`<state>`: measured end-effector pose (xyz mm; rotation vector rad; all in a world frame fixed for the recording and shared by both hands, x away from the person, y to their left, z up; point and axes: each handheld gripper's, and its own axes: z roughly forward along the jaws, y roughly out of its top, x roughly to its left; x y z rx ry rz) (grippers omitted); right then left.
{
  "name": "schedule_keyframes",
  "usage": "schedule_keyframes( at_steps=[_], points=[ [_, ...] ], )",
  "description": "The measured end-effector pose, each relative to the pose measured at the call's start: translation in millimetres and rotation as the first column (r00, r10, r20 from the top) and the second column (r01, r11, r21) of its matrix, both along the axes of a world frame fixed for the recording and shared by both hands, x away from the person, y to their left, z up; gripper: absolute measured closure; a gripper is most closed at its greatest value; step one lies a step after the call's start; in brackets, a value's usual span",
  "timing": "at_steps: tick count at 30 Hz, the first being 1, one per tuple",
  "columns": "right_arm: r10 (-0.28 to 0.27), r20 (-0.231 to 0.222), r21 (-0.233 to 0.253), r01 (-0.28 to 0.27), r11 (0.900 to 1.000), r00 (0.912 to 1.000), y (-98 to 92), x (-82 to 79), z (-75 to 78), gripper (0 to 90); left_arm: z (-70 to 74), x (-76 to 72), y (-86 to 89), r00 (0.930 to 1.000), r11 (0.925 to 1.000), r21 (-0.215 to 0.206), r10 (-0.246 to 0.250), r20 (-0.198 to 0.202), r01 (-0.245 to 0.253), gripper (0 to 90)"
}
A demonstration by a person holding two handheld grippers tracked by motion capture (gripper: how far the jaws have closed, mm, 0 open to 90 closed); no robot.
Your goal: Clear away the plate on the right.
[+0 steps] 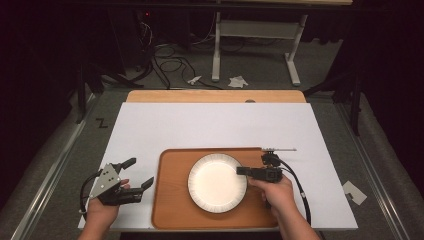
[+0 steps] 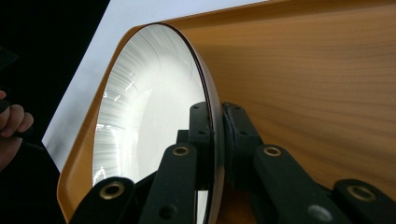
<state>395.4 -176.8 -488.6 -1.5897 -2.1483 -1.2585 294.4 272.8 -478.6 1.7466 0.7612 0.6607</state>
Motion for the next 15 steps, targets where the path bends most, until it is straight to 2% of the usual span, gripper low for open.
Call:
schedule_keyframes(
  at_steps=[15],
  points=[
    [0.002, -0.007, -0.045, -0.002, 0.999, 1.0000, 0.3, 0.7, -2.0, 84.3, 0.0, 0.0, 0.2, 1.0000, 1.0000, 0.001, -0.003, -0.002, 0.003, 14.9]
  ],
)
